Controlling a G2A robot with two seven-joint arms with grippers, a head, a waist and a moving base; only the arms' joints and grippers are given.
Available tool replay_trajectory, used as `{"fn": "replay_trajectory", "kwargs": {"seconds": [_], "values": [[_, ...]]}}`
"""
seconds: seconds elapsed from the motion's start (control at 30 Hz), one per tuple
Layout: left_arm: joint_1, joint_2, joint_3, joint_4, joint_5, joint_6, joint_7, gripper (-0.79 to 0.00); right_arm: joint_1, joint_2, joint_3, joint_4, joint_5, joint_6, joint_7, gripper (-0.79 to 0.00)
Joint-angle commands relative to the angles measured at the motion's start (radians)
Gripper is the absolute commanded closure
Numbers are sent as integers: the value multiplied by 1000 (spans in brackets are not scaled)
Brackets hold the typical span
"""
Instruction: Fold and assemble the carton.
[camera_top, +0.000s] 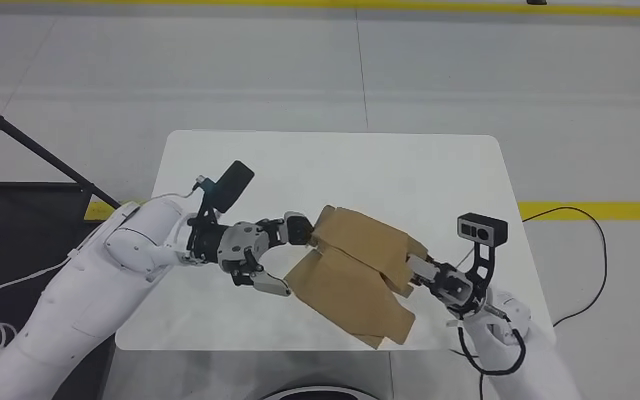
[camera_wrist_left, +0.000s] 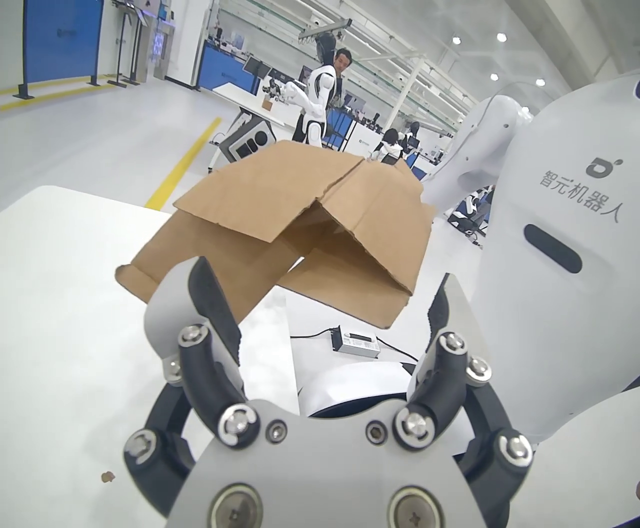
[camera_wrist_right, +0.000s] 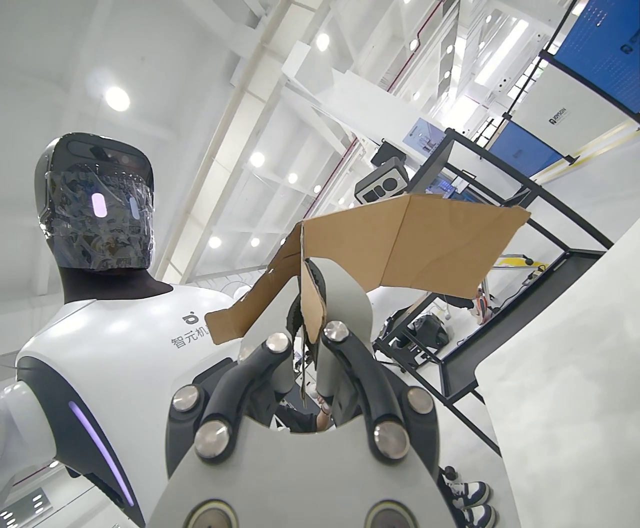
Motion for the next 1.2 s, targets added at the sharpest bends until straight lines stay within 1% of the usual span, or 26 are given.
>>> {"fn": "replay_trajectory", "kwargs": {"seconds": [0.0,0.17,0.3,0.5,0.6,0.77,0.9,1.17], "values": [[1,-3,-1,11,6,0,0,-785,3,3,-1,11,-33,-4,-4,0],[16,-16,-22,35,-12,0,0,-785,4,13,-35,1,-126,-59,-59,0],[25,-27,-27,43,-11,0,0,-785,18,24,-84,17,-162,-109,-109,0],[33,-36,-18,62,-20,0,0,-785,75,41,-176,73,-216,-192,-192,0],[39,-38,-21,71,-31,0,0,-785,110,47,-200,96,-227,-192,-192,0],[52,-34,-28,94,-34,0,0,-785,135,44,-202,113,-222,-192,-192,0],[61,-25,-26,95,-32,0,0,-785,140,38,-191,119,-216,-192,-192,0],[55,-3,16,77,-39,0,0,-785,150,23,-185,147,-218,-192,-192,0]]}}
